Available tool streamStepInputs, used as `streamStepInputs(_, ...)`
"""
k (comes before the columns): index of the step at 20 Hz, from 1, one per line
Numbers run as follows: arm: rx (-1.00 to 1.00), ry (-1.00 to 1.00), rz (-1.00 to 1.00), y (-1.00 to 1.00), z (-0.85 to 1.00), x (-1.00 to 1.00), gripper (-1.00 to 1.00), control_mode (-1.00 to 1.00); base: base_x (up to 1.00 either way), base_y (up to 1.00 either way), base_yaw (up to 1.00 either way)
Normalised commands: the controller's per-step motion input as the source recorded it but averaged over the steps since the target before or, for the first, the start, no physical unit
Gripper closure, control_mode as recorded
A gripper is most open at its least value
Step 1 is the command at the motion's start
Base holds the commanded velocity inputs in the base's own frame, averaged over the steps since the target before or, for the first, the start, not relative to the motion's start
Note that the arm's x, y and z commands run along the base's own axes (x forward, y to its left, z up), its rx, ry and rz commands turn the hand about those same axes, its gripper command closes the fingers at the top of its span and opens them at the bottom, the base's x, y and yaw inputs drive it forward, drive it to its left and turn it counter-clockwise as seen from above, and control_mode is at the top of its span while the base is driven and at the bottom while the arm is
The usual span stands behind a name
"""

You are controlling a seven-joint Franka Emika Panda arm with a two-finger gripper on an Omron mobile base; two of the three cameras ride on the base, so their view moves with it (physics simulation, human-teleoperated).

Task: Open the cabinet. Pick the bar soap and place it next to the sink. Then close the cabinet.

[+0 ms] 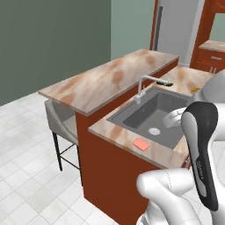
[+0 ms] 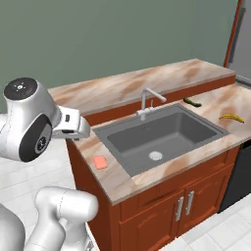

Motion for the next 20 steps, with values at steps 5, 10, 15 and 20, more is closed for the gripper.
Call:
streamStepInputs(5,0.0,0.0,0.0,0.0,0.0,0.0,-1.0,1.0,-0.01,0.01,-0.94)
streamStepInputs(10,0.0,0.0,0.0,0.0,0.0,0.0,-1.0,1.0,0.0,0.0,-0.94)
streamStepInputs(15,0.0,0.0,0.0,0.0,0.0,0.0,-1.0,1.0,0.0,0.0,-0.95)
streamStepInputs(20,0.0,0.0,0.0,0.0,0.0,0.0,-1.0,1.0,0.0,0.02,-0.94)
